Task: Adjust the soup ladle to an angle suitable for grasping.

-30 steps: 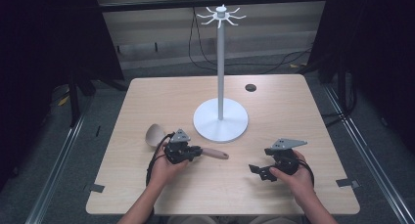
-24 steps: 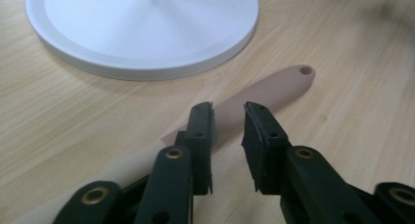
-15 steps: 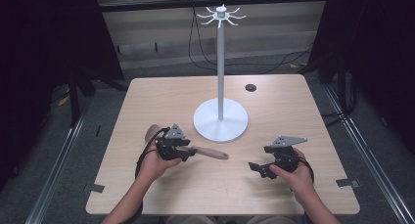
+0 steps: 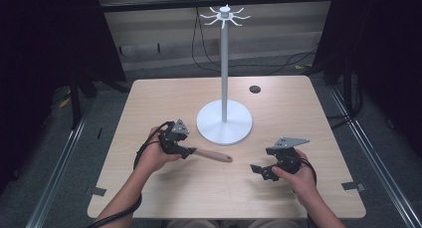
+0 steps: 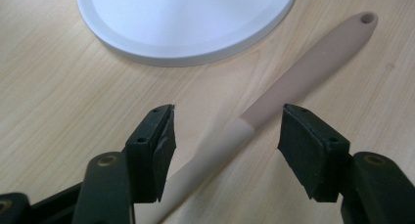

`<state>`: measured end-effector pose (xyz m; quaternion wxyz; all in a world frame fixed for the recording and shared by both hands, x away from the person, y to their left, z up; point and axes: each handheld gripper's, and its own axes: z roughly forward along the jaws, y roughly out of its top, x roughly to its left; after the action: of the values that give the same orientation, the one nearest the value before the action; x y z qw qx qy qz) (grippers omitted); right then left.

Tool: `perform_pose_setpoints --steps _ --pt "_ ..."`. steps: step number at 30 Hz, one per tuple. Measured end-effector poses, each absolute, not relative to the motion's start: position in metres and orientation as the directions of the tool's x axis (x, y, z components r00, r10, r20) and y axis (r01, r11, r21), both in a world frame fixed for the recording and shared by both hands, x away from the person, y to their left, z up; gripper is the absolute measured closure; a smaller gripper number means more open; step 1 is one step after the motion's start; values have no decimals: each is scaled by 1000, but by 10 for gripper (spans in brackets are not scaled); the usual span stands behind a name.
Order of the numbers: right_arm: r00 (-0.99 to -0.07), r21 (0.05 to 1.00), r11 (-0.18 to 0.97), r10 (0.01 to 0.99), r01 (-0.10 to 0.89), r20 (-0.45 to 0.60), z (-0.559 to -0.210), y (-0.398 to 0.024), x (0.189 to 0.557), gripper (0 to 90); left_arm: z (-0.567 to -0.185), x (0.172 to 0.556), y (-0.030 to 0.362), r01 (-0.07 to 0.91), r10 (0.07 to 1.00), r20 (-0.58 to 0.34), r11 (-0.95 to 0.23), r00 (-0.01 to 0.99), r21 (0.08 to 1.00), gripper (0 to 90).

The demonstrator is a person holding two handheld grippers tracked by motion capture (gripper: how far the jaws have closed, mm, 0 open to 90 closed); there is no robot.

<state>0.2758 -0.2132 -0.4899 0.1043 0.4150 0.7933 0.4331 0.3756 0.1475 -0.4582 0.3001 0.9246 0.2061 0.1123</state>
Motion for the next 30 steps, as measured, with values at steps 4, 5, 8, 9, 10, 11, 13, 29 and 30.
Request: perform_pose_setpoints --steps 4,5,8,9,10,11,13,29,30 --pt "-631 774 275 750 571 199 -489 -215 275 76 -457 379 144 292 422 105 -766 901 573 369" --pt "-629 774 272 751 572 201 -489 -215 275 76 -458 380 143 288 414 101 -771 905 568 369" --pt "-629 777 269 751 570 201 -489 -215 275 77 -459 381 141 286 408 106 -781 907 556 369" --pt "-628 777 268 752 569 200 -488 -215 275 77 -460 382 140 282 405 110 -784 908 553 369" --pt "-628 777 270 753 568 197 -488 -216 275 77 -460 382 140 282 398 101 -786 912 550 369" --pt "-628 777 270 753 568 197 -488 -216 275 77 -460 383 139 277 389 101 -793 915 542 369" --pt "-626 778 267 754 568 199 -488 -216 275 77 -462 383 138 274 380 101 -802 919 530 369" --pt "-629 779 265 751 568 203 -488 -216 275 78 -481 387 131 282 332 19 -830 943 482 396" --pt "-629 779 266 750 567 202 -489 -216 275 78 -480 387 131 276 324 20 -834 946 478 407"
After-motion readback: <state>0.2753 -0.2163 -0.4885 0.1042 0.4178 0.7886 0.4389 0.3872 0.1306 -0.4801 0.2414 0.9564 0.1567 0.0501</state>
